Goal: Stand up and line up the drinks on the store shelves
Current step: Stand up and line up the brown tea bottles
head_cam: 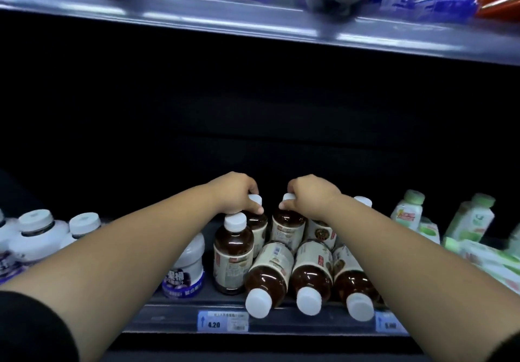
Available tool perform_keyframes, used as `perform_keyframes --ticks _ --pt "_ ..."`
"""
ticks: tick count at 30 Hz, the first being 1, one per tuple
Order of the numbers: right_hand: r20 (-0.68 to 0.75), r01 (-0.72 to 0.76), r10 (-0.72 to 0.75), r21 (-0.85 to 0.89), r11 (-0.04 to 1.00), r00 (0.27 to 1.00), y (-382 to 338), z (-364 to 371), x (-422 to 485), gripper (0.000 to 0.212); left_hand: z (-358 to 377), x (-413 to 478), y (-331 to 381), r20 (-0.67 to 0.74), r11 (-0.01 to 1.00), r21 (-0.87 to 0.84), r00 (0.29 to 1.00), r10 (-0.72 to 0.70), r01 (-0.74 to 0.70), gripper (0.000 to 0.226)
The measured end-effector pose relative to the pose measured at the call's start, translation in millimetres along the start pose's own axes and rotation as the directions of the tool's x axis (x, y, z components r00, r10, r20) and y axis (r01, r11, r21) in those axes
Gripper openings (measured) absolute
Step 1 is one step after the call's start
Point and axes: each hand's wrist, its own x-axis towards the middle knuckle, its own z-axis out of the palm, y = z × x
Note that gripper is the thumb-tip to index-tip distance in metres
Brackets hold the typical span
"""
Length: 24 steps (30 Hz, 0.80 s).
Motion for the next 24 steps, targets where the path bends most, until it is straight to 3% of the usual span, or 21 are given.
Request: perform_keyframes --ticks 4,8,11,17,20,24 --pt "0.088 0.136 -0.153 0.175 0.975 0.984 16.0 -1.7 6.3 0.038 -4.7 -3.5 1.9 0.028 0.998 -0.049 0.999 -0.037 0.039 0.035" --pt "0.157 0.193 -0.262 0.356 0.914 0.952 21.3 -5.4 7.4 0.045 -7.8 -7.6 1.3 0.057 0.994 -0.090 0.997 -0.050 0.055 0.039" --pt "0.106 0.184 -0.228 0.319 0.930 0.968 15.0 -1.0 9.0 0.060 -9.4 -9.9 1.8 0.074 0.995 -0.086 0.996 -0.039 0.046 0.043" --pt "0.069 0.198 -0.225 0.278 0.940 0.972 12.0 4.0 8.6 0.046 -8.2 -12.6 2.8 0.135 0.985 -0.173 0.990 0.042 -0.018 0.049" --pt "0.050 0.184 -0.209 0.306 0.934 0.977 11.6 4.2 8.7 0.046 -4.0 -8.4 5.2 0.083 0.994 -0.107 0.995 0.047 -0.037 0.054" --pt "0.034 0.190 -0.214 0.335 0.923 0.976 8.2 6.2 8.3 0.044 1.5 -2.5 -0.8 -0.007 0.997 -0.049 0.998 0.061 -0.061 0.044"
